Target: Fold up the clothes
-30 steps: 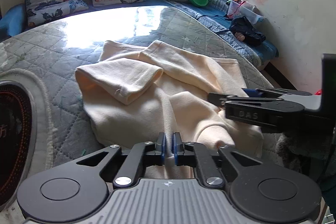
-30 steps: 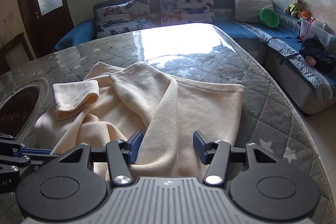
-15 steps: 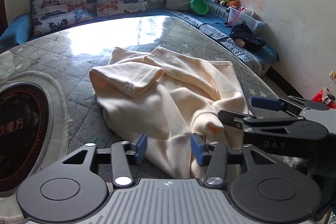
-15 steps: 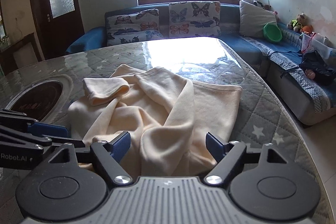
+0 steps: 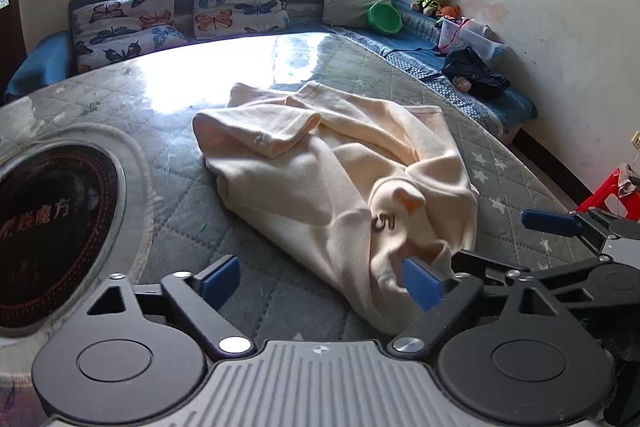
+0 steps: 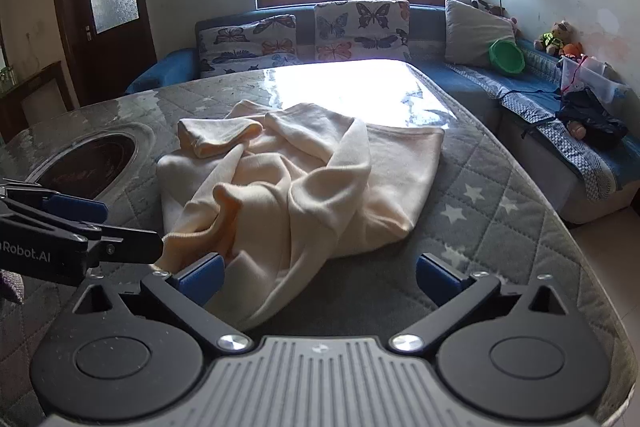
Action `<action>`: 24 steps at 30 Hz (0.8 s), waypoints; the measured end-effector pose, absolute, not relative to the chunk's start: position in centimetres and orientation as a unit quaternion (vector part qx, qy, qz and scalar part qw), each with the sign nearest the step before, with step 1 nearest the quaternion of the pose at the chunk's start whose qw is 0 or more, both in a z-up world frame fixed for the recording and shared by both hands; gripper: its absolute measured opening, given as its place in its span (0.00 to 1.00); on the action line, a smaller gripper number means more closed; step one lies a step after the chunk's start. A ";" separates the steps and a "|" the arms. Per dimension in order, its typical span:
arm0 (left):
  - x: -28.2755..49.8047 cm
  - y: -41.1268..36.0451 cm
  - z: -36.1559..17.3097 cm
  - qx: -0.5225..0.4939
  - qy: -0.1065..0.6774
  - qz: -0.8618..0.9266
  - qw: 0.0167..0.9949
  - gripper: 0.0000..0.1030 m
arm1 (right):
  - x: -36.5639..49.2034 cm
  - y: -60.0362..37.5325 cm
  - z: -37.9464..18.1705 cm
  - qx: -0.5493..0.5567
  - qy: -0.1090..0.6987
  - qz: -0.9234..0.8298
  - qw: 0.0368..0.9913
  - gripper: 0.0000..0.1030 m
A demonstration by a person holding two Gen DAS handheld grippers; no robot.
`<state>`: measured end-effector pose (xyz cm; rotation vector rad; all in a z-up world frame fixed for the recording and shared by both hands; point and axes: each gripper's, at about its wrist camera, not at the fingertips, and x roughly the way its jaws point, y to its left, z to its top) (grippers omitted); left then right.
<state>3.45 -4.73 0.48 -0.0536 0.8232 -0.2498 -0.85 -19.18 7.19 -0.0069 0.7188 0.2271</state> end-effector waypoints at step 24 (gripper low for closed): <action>0.8 -3.4 -0.8 -0.045 0.409 -0.109 0.905 1.00 | -4.3 -18.5 6.3 -0.012 0.366 0.114 0.924 1.00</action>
